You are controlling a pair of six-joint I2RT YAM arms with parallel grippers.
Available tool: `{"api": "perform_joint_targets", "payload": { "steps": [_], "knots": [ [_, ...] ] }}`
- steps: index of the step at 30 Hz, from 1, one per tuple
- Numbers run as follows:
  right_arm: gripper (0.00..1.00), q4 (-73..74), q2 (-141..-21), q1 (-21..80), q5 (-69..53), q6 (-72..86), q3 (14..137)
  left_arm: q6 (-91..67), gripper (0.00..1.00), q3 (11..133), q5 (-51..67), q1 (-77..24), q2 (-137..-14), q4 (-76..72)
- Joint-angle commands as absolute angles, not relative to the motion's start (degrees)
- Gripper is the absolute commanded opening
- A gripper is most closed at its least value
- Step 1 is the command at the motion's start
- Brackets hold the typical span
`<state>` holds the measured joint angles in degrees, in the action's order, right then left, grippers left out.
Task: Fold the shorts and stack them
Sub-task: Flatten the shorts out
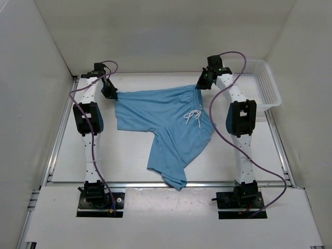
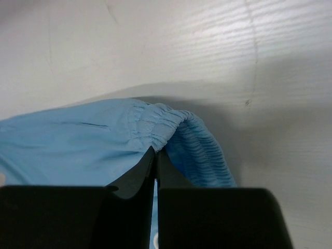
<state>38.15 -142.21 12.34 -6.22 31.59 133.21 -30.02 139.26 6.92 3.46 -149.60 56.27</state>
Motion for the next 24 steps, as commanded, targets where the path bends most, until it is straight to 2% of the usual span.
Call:
{"api": "perform_joint_targets", "payload": {
  "steps": [1, 10, 11, 13, 14, 15, 17, 19, 22, 23, 24],
  "knots": [
    [0.0, 32.62, -136.41, 10.02, -4.75, 34.37, 132.37, -29.88, 0.1, 142.21, 7.47, 4.22, -145.99, 54.58],
    [0.02, 30.23, -140.7, 8.35, -5.27, 37.09, 137.98, -32.16, 0.1, 149.75, 10.8, 4.75, -149.94, 52.73],
    [0.26, 30.23, -142.89, 8.35, -6.4, 37.09, 141.21, -32.78, 0.2, 150.64, 11.33, 4.75, -150.46, 52.13],
    [0.49, 30.23, -143.79, 8.35, -9.57, 37.09, 143.95, -33.31, 0.5, 151.44, 12.03, 4.75, -150.47, 52.12],
    [0.66, 30.23, -142.92, 8.35, -10.19, 36.31, 143.44, -33.31, 0.64, 151.44, 12.04, 4.75, -149.51, 52.12],
    [0.73, 30.23, -141.87, 8.35, -10.2, 35.69, 142.57, -33.31, 0.8, 150.74, 11.43, 4.75, -148.37, 52.12],
    [0.86, 29.71, -137.32, 8.35, -10.2, 35.68, 138.28, -32.79, 0.9, 148.2, 9.59, 4.75, -143.72, 52.12],
    [0.88, 29.09, -133.96, 8.35, -10.2, 34.37, 135.19, -32.0, 0.94, 145.56, 8.44, 4.75, -137.16, 52.12],
    [0.88, 29.09, -124.49, 8.35, -10.2, 33.76, 127.73, -30.68, 0.94, 136.61, 5.9, 4.22, -125.83, 52.12],
    [0.88, 29.09, -122.28, 8.87, -10.2, 33.75, 125.36, -29.54, 0.93, 130.23, 5.28, 3.17, -122.64, 52.12],
    [0.82, 29.09, -117.82, 9.4, -10.2, 33.75, 120.2, -29.01, 0.91, 126.51, 4.14, 2.29, -119.48, 52.12]
  ]
}}
